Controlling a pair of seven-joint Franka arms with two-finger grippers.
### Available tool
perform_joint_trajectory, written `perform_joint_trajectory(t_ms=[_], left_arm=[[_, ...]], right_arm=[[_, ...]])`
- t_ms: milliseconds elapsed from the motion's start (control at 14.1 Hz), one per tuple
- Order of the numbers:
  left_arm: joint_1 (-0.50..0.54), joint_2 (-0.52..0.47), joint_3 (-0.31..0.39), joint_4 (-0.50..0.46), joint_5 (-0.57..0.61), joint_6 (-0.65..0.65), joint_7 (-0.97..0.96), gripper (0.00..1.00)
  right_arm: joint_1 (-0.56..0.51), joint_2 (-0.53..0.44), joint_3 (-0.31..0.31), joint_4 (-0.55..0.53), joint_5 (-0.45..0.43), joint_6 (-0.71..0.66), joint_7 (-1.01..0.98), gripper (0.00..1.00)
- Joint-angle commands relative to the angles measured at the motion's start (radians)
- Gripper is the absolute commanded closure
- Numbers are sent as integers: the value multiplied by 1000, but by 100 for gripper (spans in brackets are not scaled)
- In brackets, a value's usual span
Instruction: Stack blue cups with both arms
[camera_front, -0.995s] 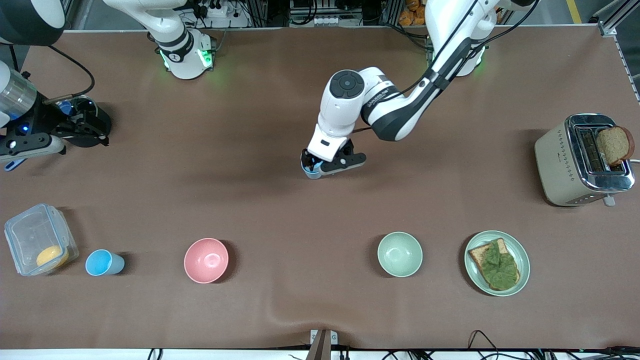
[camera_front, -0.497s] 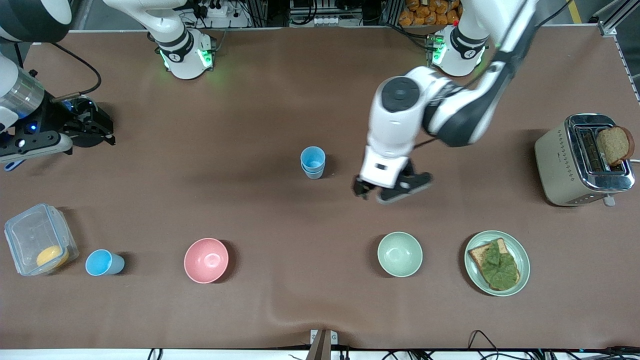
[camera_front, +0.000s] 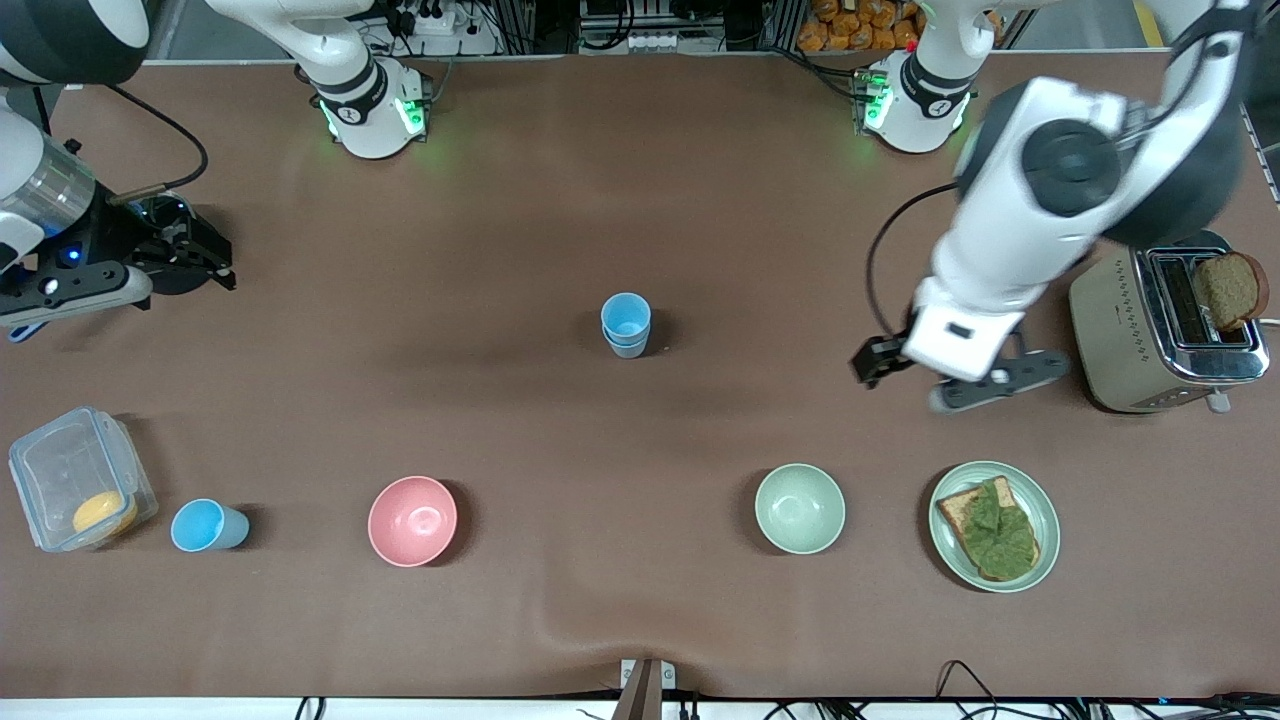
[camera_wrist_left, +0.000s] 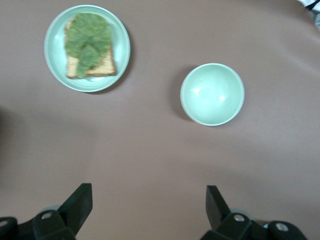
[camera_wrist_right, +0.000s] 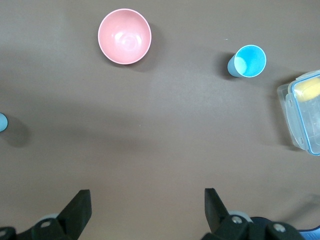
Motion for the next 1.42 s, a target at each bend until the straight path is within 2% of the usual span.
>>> perform_joint_trajectory(t_ms=[0,213,497,995,1137,1350], left_arm=[[-41,-80,131,-26,-95,-68,166,0],[-47,-149,228,-32,-140,-157,261,0],[-50,-209,312,-34,-145,-284,391,0],[-55,-308,339,-37,-142,-309,454,0],[-55,-336,337,-47,-145,-325,529,0],[-52,-341,337,-64,-143,-336,547,0]], right_arm=[[-3,10,-5,26,8,-32,13,0],[0,12,-7,25,8,-30,13,0],[4,12,-5,25,8,-32,14,0],[6,12,-4,25,8,-32,14,0],[7,12,-4,25,8,-32,14,0],[7,12,-4,25,8,-32,14,0]])
